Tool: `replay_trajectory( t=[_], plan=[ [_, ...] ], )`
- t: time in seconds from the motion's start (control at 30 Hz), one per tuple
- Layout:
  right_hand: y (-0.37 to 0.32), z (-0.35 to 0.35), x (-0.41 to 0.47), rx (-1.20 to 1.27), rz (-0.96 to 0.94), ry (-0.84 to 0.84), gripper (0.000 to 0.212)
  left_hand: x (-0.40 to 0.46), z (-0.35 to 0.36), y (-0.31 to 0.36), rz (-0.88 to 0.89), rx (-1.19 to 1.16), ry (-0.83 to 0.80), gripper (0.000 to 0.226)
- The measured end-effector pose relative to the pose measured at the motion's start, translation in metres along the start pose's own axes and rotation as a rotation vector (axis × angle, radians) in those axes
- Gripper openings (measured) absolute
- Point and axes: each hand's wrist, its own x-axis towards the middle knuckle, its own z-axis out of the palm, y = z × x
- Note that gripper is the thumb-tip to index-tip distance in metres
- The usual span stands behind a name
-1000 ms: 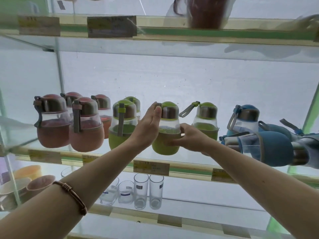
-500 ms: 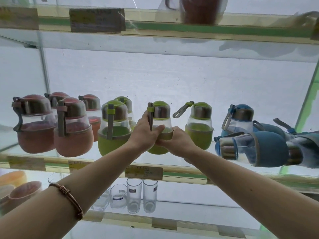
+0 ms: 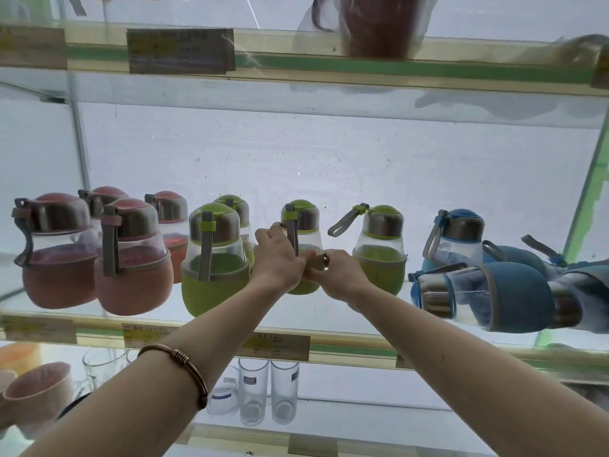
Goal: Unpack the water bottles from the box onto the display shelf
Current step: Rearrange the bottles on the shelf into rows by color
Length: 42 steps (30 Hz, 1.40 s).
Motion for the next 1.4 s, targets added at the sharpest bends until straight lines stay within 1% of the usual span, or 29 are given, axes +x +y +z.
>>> replay_trajectory(
  t=[0.1,0.23,0.43,0.6,0.73,0.83,0.93,1.0,1.1,1.23,1.33,1.4],
  plan=[
    [0.003,-0.004,0.003,-0.012,-0.017,-0.017,0.045,0.005,0.0,0.001,-0.001,0.037,-0.011,0.07],
    [0.006,-0.006,0.006,0.003,-0.026,-0.034,0.047,0.011,-0.003,0.005,-0.025,-0.004,-0.075,0.068],
    [0.002,-0.006,0.003,-0.029,-0.012,-0.027,0.049,0.009,-0.004,0.007,-0.03,-0.021,-0.081,0.065],
    [-0.004,-0.007,-0.012,-0.143,-0.015,0.021,0.054,0.005,-0.011,0.009,-0.028,-0.019,-0.054,0.061],
    [-0.008,-0.015,-0.025,-0.227,-0.013,0.037,0.062,0.005,-0.015,0.014,0.001,-0.091,-0.002,0.063],
    [-0.011,-0.022,-0.039,-0.214,-0.032,-0.002,0.062,0.0,-0.02,0.025,0.082,-0.131,0.065,0.068],
    [-0.011,-0.036,-0.051,-0.183,-0.055,-0.012,0.07,-0.013,-0.024,0.036,0.284,-0.066,0.12,0.061],
    [-0.01,-0.05,-0.057,-0.19,-0.069,0.015,0.071,-0.019,-0.023,0.044,0.378,-0.049,0.084,0.056],
    [-0.007,-0.071,-0.062,-0.203,-0.085,0.069,0.065,-0.021,-0.019,0.056,0.445,-0.011,0.027,0.05],
    [-0.003,-0.094,-0.065,-0.221,-0.096,0.111,0.069,-0.015,-0.008,0.072,0.457,-0.022,-0.07,0.048],
    [0.002,-0.105,-0.065,-0.248,-0.093,0.137,0.068,-0.006,0.001,0.084,0.441,-0.025,-0.134,0.052],
    [0.005,-0.11,-0.062,-0.276,-0.059,0.137,0.071,0.001,0.008,0.09,0.422,-0.009,-0.166,0.055]
  ],
)
